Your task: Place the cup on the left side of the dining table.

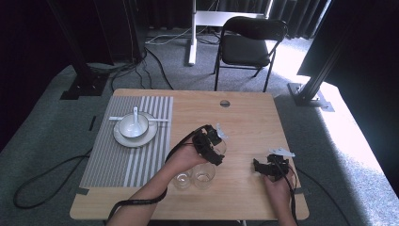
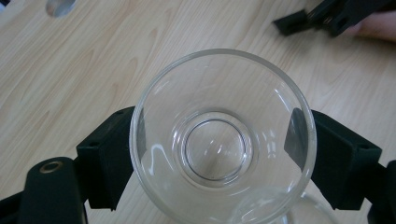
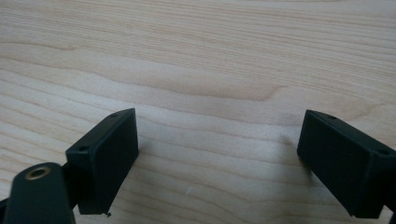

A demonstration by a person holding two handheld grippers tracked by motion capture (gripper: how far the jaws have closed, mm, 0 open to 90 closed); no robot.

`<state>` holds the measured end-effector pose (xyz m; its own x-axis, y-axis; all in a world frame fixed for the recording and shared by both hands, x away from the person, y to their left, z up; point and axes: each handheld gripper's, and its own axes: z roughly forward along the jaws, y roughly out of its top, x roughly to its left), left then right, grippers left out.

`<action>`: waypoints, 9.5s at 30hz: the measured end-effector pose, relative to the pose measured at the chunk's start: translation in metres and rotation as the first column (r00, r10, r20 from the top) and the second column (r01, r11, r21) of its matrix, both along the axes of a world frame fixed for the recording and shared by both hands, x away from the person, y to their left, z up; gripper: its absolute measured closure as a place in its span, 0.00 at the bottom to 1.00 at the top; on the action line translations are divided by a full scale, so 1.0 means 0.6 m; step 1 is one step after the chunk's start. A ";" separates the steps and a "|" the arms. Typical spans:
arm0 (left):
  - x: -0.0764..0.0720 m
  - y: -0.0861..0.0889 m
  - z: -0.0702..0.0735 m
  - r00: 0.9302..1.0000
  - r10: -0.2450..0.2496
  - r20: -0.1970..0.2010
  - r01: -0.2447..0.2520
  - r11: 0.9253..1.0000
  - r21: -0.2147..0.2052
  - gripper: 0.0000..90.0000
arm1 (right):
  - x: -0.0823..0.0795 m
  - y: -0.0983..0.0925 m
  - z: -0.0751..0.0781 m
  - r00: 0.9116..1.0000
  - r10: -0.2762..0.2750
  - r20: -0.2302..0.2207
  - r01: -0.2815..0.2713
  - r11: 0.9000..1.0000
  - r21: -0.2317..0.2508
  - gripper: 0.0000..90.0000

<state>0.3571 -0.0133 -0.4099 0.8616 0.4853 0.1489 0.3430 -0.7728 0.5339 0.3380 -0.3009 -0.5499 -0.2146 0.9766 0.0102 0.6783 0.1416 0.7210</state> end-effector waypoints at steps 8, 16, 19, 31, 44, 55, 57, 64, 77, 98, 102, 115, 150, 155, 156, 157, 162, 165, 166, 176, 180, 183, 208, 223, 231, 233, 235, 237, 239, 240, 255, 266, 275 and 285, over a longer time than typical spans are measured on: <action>0.009 0.048 0.002 0.998 0.060 0.004 -0.060 0.998 0.004 0.21 | 0.000 0.000 0.000 1.000 0.001 0.002 -0.001 1.000 -0.001 0.13; 0.012 0.086 0.009 0.994 0.106 0.008 -0.106 0.994 -0.001 0.21 | 0.000 0.000 0.000 1.000 0.000 0.002 0.000 1.000 0.000 0.13; 0.012 0.095 0.007 0.992 0.122 0.009 -0.122 0.992 0.015 0.21 | 0.000 0.000 0.000 1.000 0.000 0.001 0.000 1.000 0.000 0.13; 0.012 0.144 0.004 0.985 0.174 0.013 -0.174 0.985 0.012 0.21 | 0.000 0.000 0.000 1.000 0.001 0.001 -0.001 1.000 -0.001 0.13; 0.009 0.198 0.003 0.973 0.232 0.013 -0.232 0.972 0.025 0.21 | -0.001 0.000 0.000 1.000 -0.002 0.000 0.002 1.000 -0.001 0.13; 0.003 0.237 0.002 0.963 0.268 0.010 -0.268 0.963 0.020 0.21 | -0.001 0.000 0.000 1.000 -0.002 0.001 0.002 1.000 0.000 0.13; 0.002 0.243 -0.001 0.962 0.273 0.008 -0.273 0.962 0.023 0.21 | -0.001 0.001 0.000 1.000 -0.003 0.000 0.003 1.000 0.001 0.13; -0.003 0.263 -0.007 0.958 0.287 -0.001 -0.287 0.958 0.028 0.21 | -0.001 0.000 0.000 1.000 -0.003 0.000 0.003 1.000 0.001 0.13; -0.014 0.312 -0.015 0.946 0.324 -0.017 -0.323 0.946 0.025 0.21 | -0.001 0.000 0.000 1.000 -0.003 0.000 0.003 1.000 0.000 0.13; -0.025 0.403 -0.035 0.904 0.425 -0.032 -0.424 0.904 0.051 0.21 | -0.001 0.000 0.000 1.000 -0.002 0.001 0.002 1.000 0.000 0.13; -0.027 0.413 -0.040 0.901 0.433 -0.037 -0.431 0.901 0.051 0.21 | -0.001 0.000 0.000 1.000 -0.002 0.001 0.002 1.000 0.000 0.13; -0.033 0.455 -0.057 0.877 0.478 -0.043 -0.474 0.877 0.074 0.21 | -0.001 0.000 0.000 1.000 -0.003 0.001 0.003 1.000 0.001 0.13; -0.022 0.470 -0.083 0.854 0.517 -0.054 -0.514 0.856 0.056 0.21 | -0.001 0.000 0.000 1.000 -0.003 0.001 0.003 1.000 0.001 0.13; -0.026 0.476 -0.089 0.848 0.527 -0.057 -0.528 0.849 0.002 0.21 | -0.001 0.000 0.000 1.000 -0.003 0.001 0.003 1.000 0.001 0.13; -0.026 0.476 -0.089 0.848 0.527 -0.057 -0.528 0.849 0.002 0.21 | -0.001 0.000 0.000 1.000 -0.003 0.001 0.003 1.000 0.001 0.13; -0.027 0.477 -0.090 0.844 0.533 -0.059 -0.534 0.845 -0.006 0.21 | -0.001 0.000 0.000 1.000 -0.002 0.001 0.002 1.000 0.001 0.13; -0.031 0.480 -0.095 0.838 0.543 -0.046 -0.545 0.838 -0.030 0.20 | -0.001 0.000 0.000 1.000 -0.002 0.001 0.002 1.000 0.001 0.13; -0.036 0.481 -0.100 0.828 0.560 -0.034 -0.561 0.825 -0.065 0.20 | -0.001 0.000 0.000 1.000 -0.002 0.001 0.002 1.000 0.001 0.13; -0.038 0.482 -0.102 0.827 0.561 -0.031 -0.562 0.824 -0.075 0.20 | -0.001 0.000 0.000 1.000 -0.002 0.001 0.002 1.000 0.001 0.13; -0.054 0.488 -0.121 0.805 0.592 0.036 -0.580 0.799 -0.157 0.11 | -0.001 0.000 0.000 1.000 -0.002 0.001 0.002 1.000 0.000 0.13; -0.062 0.489 -0.133 0.799 0.600 0.042 -0.585 0.792 -0.176 0.11 | -0.001 0.000 0.000 1.000 -0.003 0.001 0.003 1.000 0.001 0.13; -0.068 0.490 -0.142 0.804 0.595 0.005 -0.583 0.790 -0.191 0.11 | -0.001 0.000 0.000 1.000 -0.002 0.000 0.002 1.000 0.000 0.13; -0.125 0.504 -0.165 0.751 0.660 -0.025 -0.640 0.717 -0.277 0.00 | -0.001 0.001 0.000 1.000 -0.004 -0.001 0.004 1.000 0.001 0.13; -0.174 0.527 -0.177 0.722 0.692 -0.028 -0.671 0.689 -0.272 0.00 | -0.001 0.001 0.000 1.000 -0.004 -0.001 0.004 1.000 0.001 0.13; -0.200 0.539 -0.189 0.697 0.717 -0.002 -0.693 0.672 -0.263 0.00 | -0.001 0.001 0.000 1.000 -0.003 0.000 0.003 1.000 0.001 0.13; -0.205 0.542 -0.190 0.700 0.714 -0.009 -0.691 0.674 -0.263 0.00 | -0.001 0.001 0.000 1.000 -0.003 -0.001 0.003 1.000 0.001 0.13; -0.209 0.546 -0.190 0.704 0.710 -0.018 -0.687 0.675 -0.270 0.00 | -0.001 0.001 0.000 1.000 -0.003 -0.001 0.003 1.000 0.001 0.13; -0.214 0.549 -0.188 0.701 0.713 -0.018 -0.688 0.669 -0.282 0.00 | -0.001 0.001 0.000 1.000 -0.003 0.000 0.003 1.000 0.001 0.13; -0.219 0.552 -0.188 0.701 0.713 -0.010 -0.688 0.672 -0.274 0.00 | -0.001 0.001 0.000 1.000 -0.004 -0.001 0.004 1.000 0.001 0.13; -0.222 0.554 -0.190 0.701 0.714 -0.001 -0.687 0.674 -0.273 0.00 | -0.001 0.001 0.000 1.000 -0.006 -0.001 0.006 1.000 0.002 0.13; -0.277 0.582 -0.209 0.691 0.723 -0.005 -0.698 0.665 -0.268 0.00 | -0.002 0.001 0.000 1.000 -0.007 -0.002 0.007 1.000 0.002 0.13; -0.304 0.591 -0.223 0.688 0.726 0.009 -0.702 0.669 -0.244 0.00 | -0.002 0.001 0.000 1.000 -0.007 -0.002 0.007 1.000 0.002 0.14; -0.320 0.597 -0.228 0.679 0.734 0.009 -0.713 0.662 -0.231 0.00 | -0.002 0.001 0.000 1.000 -0.007 -0.002 0.007 1.000 0.002 0.14; -0.331 0.598 -0.233 0.654 0.757 -0.009 -0.736 0.633 -0.242 0.00 | -0.002 0.001 0.000 1.000 -0.009 -0.002 0.009 1.000 0.002 0.13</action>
